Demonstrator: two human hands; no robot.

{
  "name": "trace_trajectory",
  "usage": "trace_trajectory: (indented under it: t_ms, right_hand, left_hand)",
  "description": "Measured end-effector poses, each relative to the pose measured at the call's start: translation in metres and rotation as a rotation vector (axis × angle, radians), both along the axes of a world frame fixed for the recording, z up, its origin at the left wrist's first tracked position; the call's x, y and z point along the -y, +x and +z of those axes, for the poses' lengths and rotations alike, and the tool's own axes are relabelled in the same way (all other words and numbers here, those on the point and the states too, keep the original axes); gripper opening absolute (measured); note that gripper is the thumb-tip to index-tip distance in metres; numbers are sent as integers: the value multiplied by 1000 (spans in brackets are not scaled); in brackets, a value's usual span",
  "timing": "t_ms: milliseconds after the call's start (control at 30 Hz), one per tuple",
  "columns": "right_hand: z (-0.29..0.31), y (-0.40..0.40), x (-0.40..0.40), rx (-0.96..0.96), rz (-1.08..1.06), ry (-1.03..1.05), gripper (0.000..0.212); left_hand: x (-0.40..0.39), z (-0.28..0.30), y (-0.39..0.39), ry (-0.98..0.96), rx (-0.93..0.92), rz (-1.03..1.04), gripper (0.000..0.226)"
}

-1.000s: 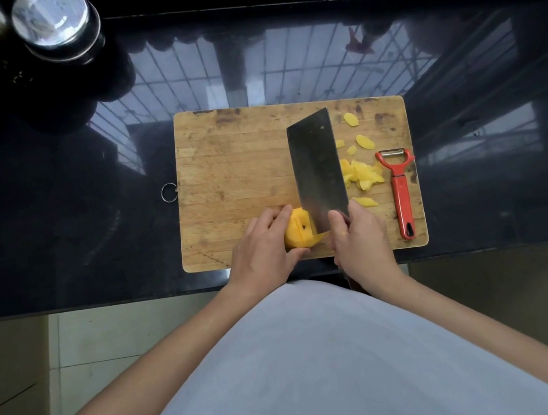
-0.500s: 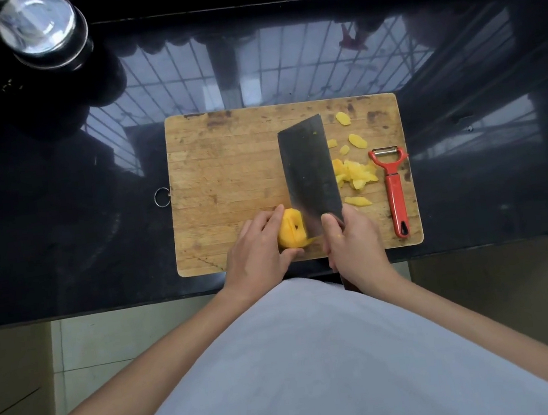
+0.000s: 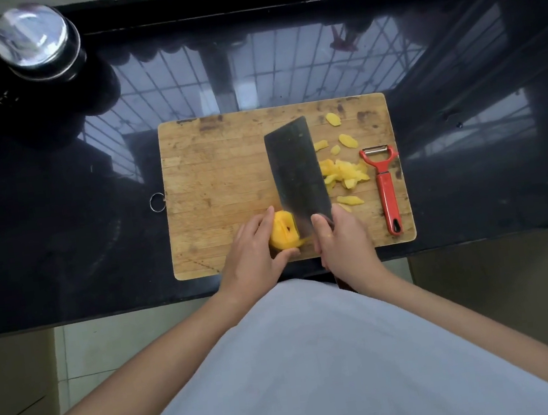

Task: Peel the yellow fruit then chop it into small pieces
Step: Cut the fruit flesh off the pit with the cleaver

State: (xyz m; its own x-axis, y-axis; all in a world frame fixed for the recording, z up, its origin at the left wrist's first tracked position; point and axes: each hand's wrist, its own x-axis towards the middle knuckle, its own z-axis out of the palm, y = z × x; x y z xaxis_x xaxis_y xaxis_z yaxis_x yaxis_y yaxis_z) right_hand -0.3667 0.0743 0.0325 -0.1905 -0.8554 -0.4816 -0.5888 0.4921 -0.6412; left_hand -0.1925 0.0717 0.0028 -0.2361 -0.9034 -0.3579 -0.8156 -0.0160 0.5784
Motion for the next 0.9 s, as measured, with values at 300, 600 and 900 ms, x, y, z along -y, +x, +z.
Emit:
trace_trajectory:
  t_ms: [300, 600, 900]
  right_hand:
    - [3, -2, 5, 163, -52, 41, 23]
    - [-2, -11, 11, 337, -64, 78, 21]
    - [-8, 2, 3, 215, -74, 5, 24]
  left_hand:
    - [-2, -6, 9, 15, -157, 158, 79]
    - [-2, -7, 9, 31, -178, 195, 77]
    - [-3, -5, 8, 32, -170, 179, 79]
